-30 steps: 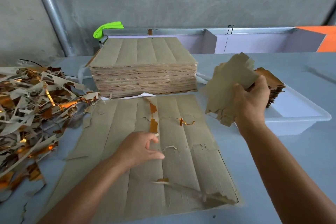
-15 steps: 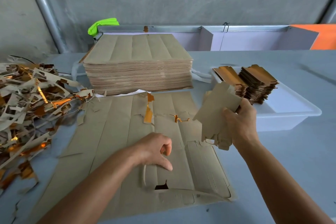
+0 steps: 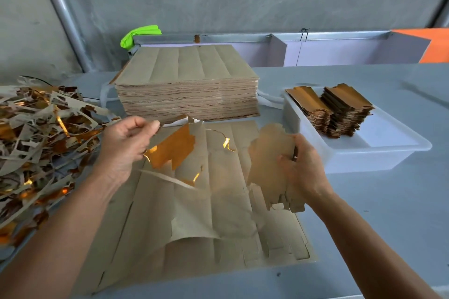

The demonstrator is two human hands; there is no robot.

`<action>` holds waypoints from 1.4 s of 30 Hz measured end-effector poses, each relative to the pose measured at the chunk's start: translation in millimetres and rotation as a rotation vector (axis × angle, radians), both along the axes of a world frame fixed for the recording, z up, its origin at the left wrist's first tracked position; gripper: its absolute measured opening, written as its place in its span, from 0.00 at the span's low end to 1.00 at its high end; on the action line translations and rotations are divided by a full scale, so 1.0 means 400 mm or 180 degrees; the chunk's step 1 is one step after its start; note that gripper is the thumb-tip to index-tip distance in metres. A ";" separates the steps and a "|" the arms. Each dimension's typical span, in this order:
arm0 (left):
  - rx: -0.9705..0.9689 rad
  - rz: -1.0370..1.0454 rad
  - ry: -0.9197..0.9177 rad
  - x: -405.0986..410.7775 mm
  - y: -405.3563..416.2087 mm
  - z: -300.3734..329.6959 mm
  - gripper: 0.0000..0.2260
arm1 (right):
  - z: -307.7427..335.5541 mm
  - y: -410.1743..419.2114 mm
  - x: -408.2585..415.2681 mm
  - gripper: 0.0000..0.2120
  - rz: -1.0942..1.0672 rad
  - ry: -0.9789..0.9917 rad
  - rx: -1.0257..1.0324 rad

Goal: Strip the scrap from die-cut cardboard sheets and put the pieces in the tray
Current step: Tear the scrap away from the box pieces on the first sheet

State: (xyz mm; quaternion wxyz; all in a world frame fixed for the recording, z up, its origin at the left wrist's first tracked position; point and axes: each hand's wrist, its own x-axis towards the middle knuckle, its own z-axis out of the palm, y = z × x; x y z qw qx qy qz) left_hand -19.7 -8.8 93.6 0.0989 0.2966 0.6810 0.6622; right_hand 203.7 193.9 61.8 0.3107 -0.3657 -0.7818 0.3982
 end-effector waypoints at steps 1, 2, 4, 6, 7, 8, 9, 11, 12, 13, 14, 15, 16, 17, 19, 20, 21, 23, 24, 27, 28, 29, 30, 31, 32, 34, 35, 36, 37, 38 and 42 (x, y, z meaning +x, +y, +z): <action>0.0012 0.0037 -0.0019 -0.004 -0.006 -0.006 0.05 | 0.002 -0.007 -0.005 0.19 0.0094 -0.0109 0.0087; 0.0030 0.0048 -0.0045 -0.007 -0.012 -0.011 0.06 | 0.006 -0.016 -0.011 0.23 0.0212 -0.0226 0.0160; 0.0113 0.0037 -0.0134 -0.013 -0.025 -0.021 0.07 | 0.017 -0.044 -0.030 0.31 0.0483 -0.0507 0.0263; 0.0270 0.0028 -0.0325 -0.022 -0.041 -0.032 0.07 | 0.024 -0.069 -0.054 0.29 0.0692 -0.0839 0.0390; 0.0356 0.0037 -0.0446 -0.030 -0.050 -0.039 0.07 | 0.028 -0.078 -0.066 0.26 0.0764 -0.1033 0.0434; 0.0442 0.0054 -0.0566 -0.037 -0.059 -0.045 0.06 | 0.034 -0.086 -0.075 0.22 0.0840 -0.1221 0.0449; 0.0541 0.0077 -0.0680 -0.044 -0.067 -0.053 0.06 | 0.039 -0.093 -0.082 0.18 0.0936 -0.1389 0.0394; 0.0759 0.0190 -0.0964 -0.052 -0.080 -0.066 0.06 | 0.050 -0.103 -0.092 0.11 0.1145 -0.1525 0.0088; 0.0868 0.0286 -0.1143 -0.055 -0.084 -0.071 0.07 | 0.054 -0.111 -0.096 0.09 0.1226 -0.1492 -0.0115; 0.0955 0.0428 -0.1348 -0.057 -0.089 -0.073 0.08 | 0.055 -0.119 -0.101 0.08 0.1260 -0.1473 -0.0299; 0.0993 0.0566 -0.1520 -0.059 -0.094 -0.075 0.09 | 0.057 -0.130 -0.105 0.09 0.1268 -0.1495 -0.0448; 0.0938 0.0680 -0.1591 -0.059 -0.099 -0.078 0.11 | 0.057 -0.143 -0.111 0.09 0.1278 -0.1523 -0.0597; 0.0739 0.0778 -0.1527 -0.057 -0.104 -0.084 0.14 | 0.053 -0.155 -0.119 0.09 0.1312 -0.1521 -0.0795; 0.0554 0.0852 -0.1419 -0.055 -0.105 -0.089 0.18 | 0.048 -0.166 -0.128 0.08 0.1336 -0.1500 -0.1026; 0.0460 0.0878 -0.1377 -0.043 -0.100 -0.101 0.20 | 0.040 -0.191 -0.140 0.09 0.1260 -0.1395 -0.1503; 0.0551 0.0796 -0.1503 -0.033 -0.096 -0.104 0.17 | 0.036 -0.200 -0.146 0.10 0.1223 -0.1276 -0.1741; 0.0677 0.0688 -0.1610 -0.025 -0.088 -0.105 0.12 | 0.029 -0.207 -0.151 0.08 0.1207 -0.1125 -0.1955; 0.0836 0.0486 -0.1560 -0.013 -0.070 -0.101 0.07 | 0.021 -0.215 -0.173 0.13 0.1179 -0.0847 -0.2269; 0.0837 0.0381 -0.1447 -0.007 -0.061 -0.100 0.08 | 0.019 -0.218 -0.184 0.19 0.1072 -0.0749 -0.2414; 0.0441 0.0246 -0.0979 0.014 -0.039 -0.098 0.08 | 0.021 -0.221 -0.196 0.22 0.0854 -0.0725 -0.2663; 0.0360 0.0174 -0.0897 0.024 -0.033 -0.099 0.08 | 0.016 -0.216 -0.197 0.22 0.0930 -0.0679 -0.2775; 0.0357 0.0068 -0.0868 0.033 -0.027 -0.102 0.08 | 0.013 -0.209 -0.197 0.24 0.1012 -0.0621 -0.2881; 0.0388 -0.0040 -0.0881 0.042 -0.022 -0.104 0.09 | 0.013 -0.203 -0.190 0.26 0.1091 -0.0550 -0.2997; 0.0413 -0.0116 -0.0912 0.048 -0.016 -0.107 0.09 | 0.011 -0.193 -0.182 0.27 0.1127 -0.0495 -0.3105; 0.0420 -0.0163 -0.0946 0.053 -0.014 -0.108 0.09 | 0.009 -0.185 -0.175 0.26 0.1190 -0.0535 -0.3059; 0.0424 -0.0229 -0.0971 0.058 -0.018 -0.113 0.08 | 0.013 -0.183 -0.158 0.20 0.1379 -0.0989 -0.2529; 0.0408 -0.0250 -0.0936 0.059 -0.022 -0.117 0.08 | 0.017 -0.183 -0.150 0.19 0.1356 -0.1206 -0.2168; 0.0339 -0.0239 -0.0845 0.061 -0.026 -0.122 0.08 | 0.014 -0.180 -0.144 0.17 0.1246 -0.1235 -0.1897; 0.0214 -0.0197 -0.0694 0.064 -0.030 -0.129 0.08 | 0.011 -0.175 -0.136 0.16 0.1098 -0.1120 -0.1786; 0.0046 -0.0129 -0.0506 0.069 -0.035 -0.136 0.09 | 0.006 -0.169 -0.126 0.14 0.0925 -0.0929 -0.1756; -0.0448 0.0043 0.0164 0.104 -0.034 -0.168 0.12 | -0.017 -0.162 -0.073 0.03 0.0280 -0.0041 -0.1708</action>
